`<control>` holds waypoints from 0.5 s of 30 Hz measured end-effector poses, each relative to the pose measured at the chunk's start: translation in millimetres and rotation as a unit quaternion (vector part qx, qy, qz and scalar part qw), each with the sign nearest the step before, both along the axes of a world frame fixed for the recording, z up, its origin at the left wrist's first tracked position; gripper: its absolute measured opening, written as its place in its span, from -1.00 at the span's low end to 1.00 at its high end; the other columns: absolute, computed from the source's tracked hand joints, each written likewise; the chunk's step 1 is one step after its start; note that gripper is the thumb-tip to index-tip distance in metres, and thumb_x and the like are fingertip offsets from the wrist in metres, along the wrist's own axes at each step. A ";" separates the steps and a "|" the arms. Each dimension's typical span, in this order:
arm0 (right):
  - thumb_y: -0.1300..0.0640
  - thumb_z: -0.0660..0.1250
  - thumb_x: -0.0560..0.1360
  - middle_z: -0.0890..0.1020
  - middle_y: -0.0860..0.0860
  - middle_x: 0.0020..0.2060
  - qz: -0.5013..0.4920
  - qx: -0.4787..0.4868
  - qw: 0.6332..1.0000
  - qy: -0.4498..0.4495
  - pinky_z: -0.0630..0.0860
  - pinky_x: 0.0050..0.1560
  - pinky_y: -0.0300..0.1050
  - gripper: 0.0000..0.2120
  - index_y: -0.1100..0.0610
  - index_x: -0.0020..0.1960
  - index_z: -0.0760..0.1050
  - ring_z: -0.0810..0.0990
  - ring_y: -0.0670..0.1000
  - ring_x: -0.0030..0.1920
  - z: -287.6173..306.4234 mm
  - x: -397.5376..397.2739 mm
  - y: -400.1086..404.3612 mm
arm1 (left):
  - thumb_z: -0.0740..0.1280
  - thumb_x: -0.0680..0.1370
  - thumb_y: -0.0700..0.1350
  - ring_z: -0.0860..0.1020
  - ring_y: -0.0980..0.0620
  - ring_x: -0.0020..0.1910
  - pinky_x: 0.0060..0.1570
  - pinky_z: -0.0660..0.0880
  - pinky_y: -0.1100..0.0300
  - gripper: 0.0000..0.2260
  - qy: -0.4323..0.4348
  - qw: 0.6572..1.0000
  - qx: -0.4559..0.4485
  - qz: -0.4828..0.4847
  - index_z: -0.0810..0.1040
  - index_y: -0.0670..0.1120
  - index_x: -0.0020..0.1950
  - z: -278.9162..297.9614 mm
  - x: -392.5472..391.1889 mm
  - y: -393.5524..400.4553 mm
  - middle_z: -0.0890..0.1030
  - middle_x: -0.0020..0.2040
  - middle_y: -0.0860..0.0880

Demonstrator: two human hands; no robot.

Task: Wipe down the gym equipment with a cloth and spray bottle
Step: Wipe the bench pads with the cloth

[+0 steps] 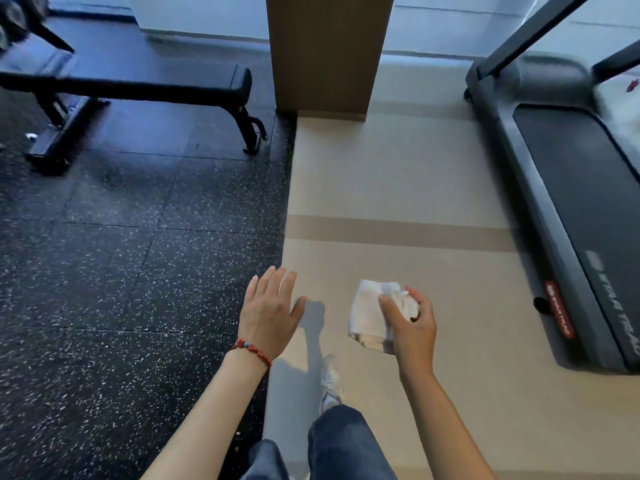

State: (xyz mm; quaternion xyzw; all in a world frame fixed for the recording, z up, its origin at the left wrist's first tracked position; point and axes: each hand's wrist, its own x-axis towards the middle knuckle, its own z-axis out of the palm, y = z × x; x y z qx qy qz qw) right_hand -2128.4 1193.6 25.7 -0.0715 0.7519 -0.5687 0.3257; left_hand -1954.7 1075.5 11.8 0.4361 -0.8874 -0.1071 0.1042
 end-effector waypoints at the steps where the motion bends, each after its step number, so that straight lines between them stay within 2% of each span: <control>1: 0.01 0.49 0.31 0.53 -0.10 -0.06 0.008 -0.001 1.000 -0.001 0.56 -0.05 0.28 -0.54 -0.04 0.15 0.42 0.56 0.00 -0.06 1.7 -15.0 -18.4 | 0.03 0.56 0.09 0.58 -0.21 0.09 0.09 0.47 -0.19 -0.52 -0.004 1.000 -0.004 0.010 0.55 -0.22 0.15 2.2 -13.5 -17.6 0.61 0.10 -0.21; 3: 0.04 0.50 0.33 0.53 -0.09 -0.05 0.023 0.001 1.000 -0.002 0.56 -0.05 0.28 -0.55 -0.03 0.16 0.41 0.56 0.00 -0.06 6.5 -42.3 -52.4 | -0.02 0.60 0.09 0.59 -0.20 0.08 0.08 0.48 -0.18 -0.50 -0.004 1.000 -0.001 0.022 0.55 -0.22 0.15 7.7 -36.7 -48.2 0.61 0.09 -0.20; 6: -0.06 0.47 0.24 0.55 -0.04 -0.03 0.047 -0.002 0.999 0.006 0.57 -0.05 0.26 -0.49 -0.04 0.15 0.42 0.57 0.03 -0.06 14.7 -78.3 -105.4 | -0.13 0.63 0.11 0.58 -0.19 0.10 0.10 0.47 -0.17 -0.42 0.000 0.999 -0.003 0.042 0.56 -0.22 0.17 15.4 -65.1 -91.8 0.61 0.11 -0.20; 10: 0.02 0.49 0.32 0.56 -0.01 -0.02 0.059 -0.008 0.998 0.002 0.58 -0.03 0.16 -0.55 -0.01 0.15 0.43 0.58 0.01 -0.08 17.3 -112.9 -173.6 | 0.08 0.53 0.04 0.58 -0.20 0.10 0.11 0.46 -0.18 -0.55 0.012 0.997 -0.012 0.072 0.57 -0.23 0.16 18.7 -95.5 -151.7 0.61 0.11 -0.21; 13: 0.06 0.48 0.35 0.55 -0.02 -0.04 0.070 -0.007 0.998 0.001 0.57 -0.04 0.11 -0.59 0.01 0.14 0.44 0.56 0.01 -0.09 14.2 -131.3 -231.0 | 0.10 0.52 0.03 0.58 -0.19 0.12 0.12 0.45 -0.19 -0.55 0.017 0.997 -0.004 0.081 0.57 -0.23 0.18 16.1 -113.7 -202.5 0.61 0.12 -0.20; 15: 0.02 0.48 0.32 0.56 0.00 -0.02 0.080 -0.003 0.997 0.002 0.57 -0.02 0.09 -0.58 0.01 0.13 0.45 0.57 0.05 -0.04 9.0 -142.9 -274.0 | 0.09 0.52 0.04 0.57 -0.19 0.12 0.12 0.45 -0.19 -0.55 0.019 0.996 0.001 0.085 0.56 -0.23 0.18 11.0 -125.8 -242.6 0.61 0.12 -0.20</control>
